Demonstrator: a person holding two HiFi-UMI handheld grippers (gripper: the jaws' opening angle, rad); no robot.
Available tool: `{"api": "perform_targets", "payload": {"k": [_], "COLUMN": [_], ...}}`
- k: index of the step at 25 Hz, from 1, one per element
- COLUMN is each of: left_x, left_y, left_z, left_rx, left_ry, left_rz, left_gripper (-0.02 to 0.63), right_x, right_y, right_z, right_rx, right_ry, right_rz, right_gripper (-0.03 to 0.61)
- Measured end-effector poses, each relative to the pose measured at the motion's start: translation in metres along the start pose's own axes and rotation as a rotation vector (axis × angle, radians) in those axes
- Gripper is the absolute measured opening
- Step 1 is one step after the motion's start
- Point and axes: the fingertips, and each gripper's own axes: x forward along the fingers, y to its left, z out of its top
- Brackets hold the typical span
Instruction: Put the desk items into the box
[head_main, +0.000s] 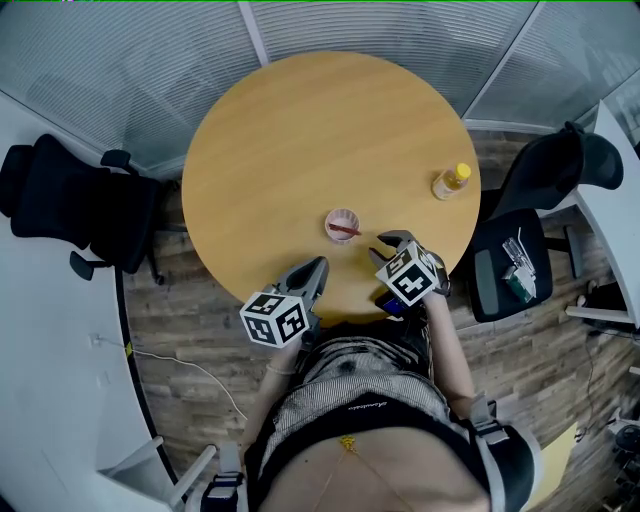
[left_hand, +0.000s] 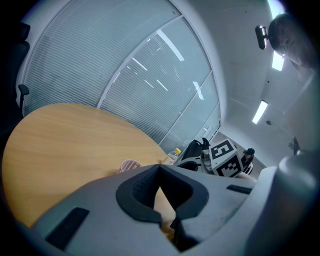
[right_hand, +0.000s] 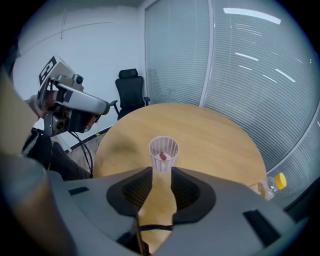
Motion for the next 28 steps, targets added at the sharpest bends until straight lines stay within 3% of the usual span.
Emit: {"api": "perform_targets", "payload": {"k": [4, 10, 21, 28], "left_x": [0.001, 0.002, 0.002, 0.003], "left_y": [-0.005, -0.011, -0.021, -0.033], "left_z": [-0.004, -0.009, -0.016, -0.010], "left_rx": [-0.003, -0.004, -0.013, 0.008], "left_ry": [0.001, 0.006, 0.000, -0.018], "left_rz": [-0.003, -0.008, -0.009, -0.031], "left_gripper": [0.002, 0.002, 0.002, 0.002], "right_x": [-0.004, -0.008, -0.023, -0.048], "right_y": [0.004, 0.011, 0.036, 0.053], "right_z": [-0.003, -0.001, 0.021, 0.050], "right_rx": [-0.004, -0.003, 0.042, 0.069], "right_ry": [-0.005, -0.037, -0.220, -0.397], "right_rz": [0.008, 0.032, 0.121, 0.204], "right_gripper": [0.069, 0.043, 0.031, 0.031]}}
